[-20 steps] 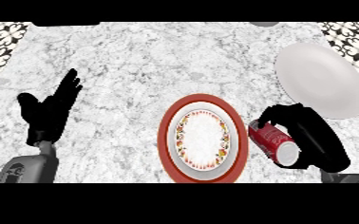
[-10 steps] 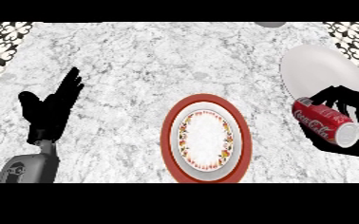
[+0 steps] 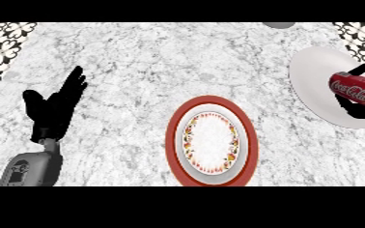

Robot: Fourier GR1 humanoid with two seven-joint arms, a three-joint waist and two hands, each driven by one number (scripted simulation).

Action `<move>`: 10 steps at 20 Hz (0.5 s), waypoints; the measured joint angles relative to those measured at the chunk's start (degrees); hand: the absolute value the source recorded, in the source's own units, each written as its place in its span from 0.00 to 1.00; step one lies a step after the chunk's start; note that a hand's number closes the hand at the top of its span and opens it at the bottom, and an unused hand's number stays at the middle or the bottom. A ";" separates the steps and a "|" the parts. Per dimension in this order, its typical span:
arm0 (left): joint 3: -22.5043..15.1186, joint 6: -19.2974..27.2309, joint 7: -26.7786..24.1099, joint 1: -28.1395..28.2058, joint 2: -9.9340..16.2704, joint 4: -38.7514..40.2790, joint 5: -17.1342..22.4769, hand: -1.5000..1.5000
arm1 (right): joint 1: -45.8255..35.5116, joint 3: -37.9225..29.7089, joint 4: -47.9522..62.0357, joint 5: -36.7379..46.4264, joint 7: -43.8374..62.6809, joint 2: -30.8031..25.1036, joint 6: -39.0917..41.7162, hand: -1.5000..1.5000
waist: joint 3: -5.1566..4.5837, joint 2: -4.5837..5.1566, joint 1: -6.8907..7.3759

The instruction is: Pick the can from the plate and place it in the plate

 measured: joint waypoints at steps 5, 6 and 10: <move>-1.12 0.69 -1.36 -0.50 -1.68 1.18 -1.28 0.50 | -7.26 -0.48 16.99 3.88 -6.71 -3.51 -2.19 1.00 | 0.04 0.19 0.54; -1.14 0.75 -1.54 -1.11 -1.72 1.76 -1.50 0.50 | -8.11 -0.18 19.89 4.85 -7.88 -4.39 -2.15 1.00 | 0.04 0.26 0.60; -1.23 0.00 -1.59 -1.00 -1.70 1.75 -1.25 0.50 | -12.49 0.80 30.46 6.69 -9.51 -5.74 0.73 0.00 | 0.09 0.43 1.34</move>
